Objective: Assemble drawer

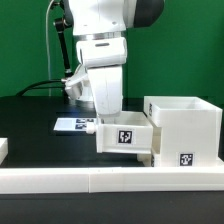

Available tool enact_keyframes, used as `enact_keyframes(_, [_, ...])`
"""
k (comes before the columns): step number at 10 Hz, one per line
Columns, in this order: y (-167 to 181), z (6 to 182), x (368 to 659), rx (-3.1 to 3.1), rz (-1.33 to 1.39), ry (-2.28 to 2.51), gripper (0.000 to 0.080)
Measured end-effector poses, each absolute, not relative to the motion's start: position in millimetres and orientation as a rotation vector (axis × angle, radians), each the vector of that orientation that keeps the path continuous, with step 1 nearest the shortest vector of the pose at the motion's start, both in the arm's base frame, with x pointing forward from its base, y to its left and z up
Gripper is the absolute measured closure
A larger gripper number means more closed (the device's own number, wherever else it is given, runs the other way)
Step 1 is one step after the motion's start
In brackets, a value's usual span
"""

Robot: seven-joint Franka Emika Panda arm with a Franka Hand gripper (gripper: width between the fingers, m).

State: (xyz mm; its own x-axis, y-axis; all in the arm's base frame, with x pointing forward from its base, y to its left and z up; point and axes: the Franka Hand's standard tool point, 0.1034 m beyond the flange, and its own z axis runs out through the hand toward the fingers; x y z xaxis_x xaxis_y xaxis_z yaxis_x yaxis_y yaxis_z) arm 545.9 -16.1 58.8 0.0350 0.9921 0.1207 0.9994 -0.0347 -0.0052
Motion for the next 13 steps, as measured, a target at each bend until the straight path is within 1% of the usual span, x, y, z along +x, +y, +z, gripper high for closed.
enact_keyframes(13, [0,56.9,546,-2.170,-0.131,-2.136,0.0757])
